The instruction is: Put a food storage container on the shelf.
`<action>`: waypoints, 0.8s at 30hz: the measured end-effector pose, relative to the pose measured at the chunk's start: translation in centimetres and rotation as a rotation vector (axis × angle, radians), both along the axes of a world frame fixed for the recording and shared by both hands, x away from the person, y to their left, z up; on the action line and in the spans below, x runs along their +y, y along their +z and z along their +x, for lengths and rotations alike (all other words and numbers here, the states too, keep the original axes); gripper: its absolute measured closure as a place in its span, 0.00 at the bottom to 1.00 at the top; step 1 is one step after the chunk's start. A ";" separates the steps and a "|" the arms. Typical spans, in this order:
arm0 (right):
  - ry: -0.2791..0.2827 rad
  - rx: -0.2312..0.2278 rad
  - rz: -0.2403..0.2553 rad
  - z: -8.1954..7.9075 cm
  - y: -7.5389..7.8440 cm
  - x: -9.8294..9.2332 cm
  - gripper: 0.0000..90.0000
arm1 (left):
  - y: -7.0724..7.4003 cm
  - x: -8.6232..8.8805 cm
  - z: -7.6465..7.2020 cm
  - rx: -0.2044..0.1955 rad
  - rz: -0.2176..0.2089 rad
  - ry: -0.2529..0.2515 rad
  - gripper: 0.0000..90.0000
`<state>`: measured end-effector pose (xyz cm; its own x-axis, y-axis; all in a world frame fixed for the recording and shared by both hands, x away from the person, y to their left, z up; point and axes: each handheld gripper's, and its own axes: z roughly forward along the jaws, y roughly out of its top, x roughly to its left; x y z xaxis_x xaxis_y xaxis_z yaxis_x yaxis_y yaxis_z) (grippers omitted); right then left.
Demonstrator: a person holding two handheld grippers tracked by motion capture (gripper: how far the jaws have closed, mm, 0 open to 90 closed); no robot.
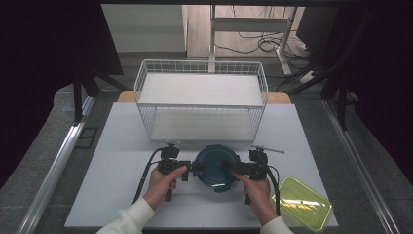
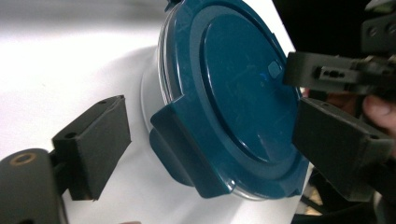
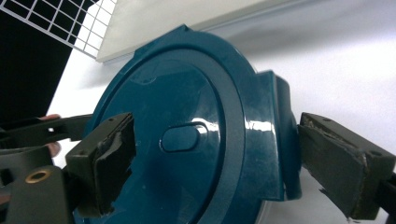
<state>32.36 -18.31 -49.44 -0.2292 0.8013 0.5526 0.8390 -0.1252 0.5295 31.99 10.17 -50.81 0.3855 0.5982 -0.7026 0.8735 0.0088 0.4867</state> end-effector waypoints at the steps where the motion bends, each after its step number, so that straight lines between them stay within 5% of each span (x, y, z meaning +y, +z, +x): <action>1: 0.002 0.004 0.003 0.1 -0.1 0.0 0.14 | -0.3 -0.1 0.0 0.014 -0.006 0.000 0.14; 8: 0.004 0.039 0.048 0.3 -0.7 -0.2 0.21 | -1.2 -0.6 0.1 0.063 -0.048 -0.026 0.27; 14: -0.018 0.062 0.088 0.4 -0.7 -0.7 0.27 | -1.0 -0.6 0.1 0.075 -0.025 0.006 0.35; 24: -0.056 0.054 0.094 -0.1 -0.5 -0.5 0.31 | -0.8 -0.6 -0.1 0.102 -0.027 0.030 0.36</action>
